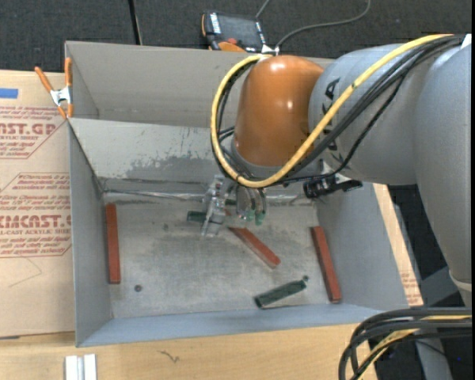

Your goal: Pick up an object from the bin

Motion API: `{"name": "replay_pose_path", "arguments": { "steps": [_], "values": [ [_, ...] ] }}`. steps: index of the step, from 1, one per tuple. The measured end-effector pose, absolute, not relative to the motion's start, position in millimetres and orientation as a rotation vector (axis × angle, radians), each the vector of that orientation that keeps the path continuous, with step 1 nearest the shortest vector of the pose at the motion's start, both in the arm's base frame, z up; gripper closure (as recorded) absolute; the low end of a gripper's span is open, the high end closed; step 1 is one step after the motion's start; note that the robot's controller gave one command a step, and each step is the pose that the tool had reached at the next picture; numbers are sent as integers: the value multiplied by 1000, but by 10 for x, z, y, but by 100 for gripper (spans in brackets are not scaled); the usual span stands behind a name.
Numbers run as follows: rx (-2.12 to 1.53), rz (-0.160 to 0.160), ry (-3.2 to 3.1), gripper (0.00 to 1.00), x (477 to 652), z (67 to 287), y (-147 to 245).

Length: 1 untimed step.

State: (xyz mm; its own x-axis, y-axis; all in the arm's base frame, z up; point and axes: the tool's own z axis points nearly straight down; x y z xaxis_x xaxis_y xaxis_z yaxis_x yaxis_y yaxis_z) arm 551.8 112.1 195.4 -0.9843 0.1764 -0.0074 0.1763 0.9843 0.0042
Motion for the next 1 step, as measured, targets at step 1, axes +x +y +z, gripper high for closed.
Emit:
{"name": "replay_pose_path", "arguments": {
  "steps": [1],
  "values": [
    [-103, 2, 3130, 100, 5585, 3001, 1174]
  ]
}}
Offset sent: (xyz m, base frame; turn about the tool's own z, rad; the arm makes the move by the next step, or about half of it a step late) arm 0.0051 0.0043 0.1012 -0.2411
